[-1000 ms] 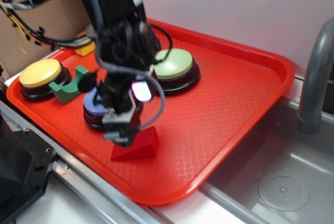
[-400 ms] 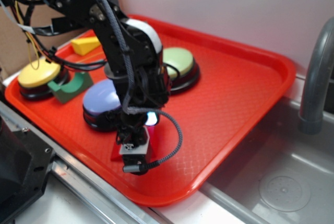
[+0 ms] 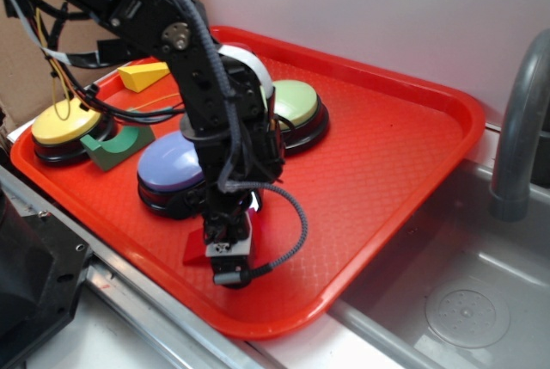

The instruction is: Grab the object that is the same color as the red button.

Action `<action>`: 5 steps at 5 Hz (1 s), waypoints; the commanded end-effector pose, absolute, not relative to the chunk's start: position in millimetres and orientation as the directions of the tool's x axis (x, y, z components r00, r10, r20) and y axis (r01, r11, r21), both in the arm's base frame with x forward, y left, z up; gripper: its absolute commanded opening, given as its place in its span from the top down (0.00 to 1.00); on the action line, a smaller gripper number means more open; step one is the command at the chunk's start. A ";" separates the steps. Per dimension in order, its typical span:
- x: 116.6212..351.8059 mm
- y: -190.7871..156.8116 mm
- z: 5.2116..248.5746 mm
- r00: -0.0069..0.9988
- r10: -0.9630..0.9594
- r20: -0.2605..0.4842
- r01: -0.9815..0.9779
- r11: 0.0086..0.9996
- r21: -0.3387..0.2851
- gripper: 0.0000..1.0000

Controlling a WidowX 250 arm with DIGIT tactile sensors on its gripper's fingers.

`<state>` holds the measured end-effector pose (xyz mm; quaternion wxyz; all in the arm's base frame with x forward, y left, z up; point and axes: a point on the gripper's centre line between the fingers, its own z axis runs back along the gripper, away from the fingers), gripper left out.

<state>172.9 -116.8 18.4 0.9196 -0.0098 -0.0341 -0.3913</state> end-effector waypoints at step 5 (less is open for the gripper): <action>165.1 -33.2 200.8 0.986 -0.131 0.099 0.132 0.991 0.005 1.00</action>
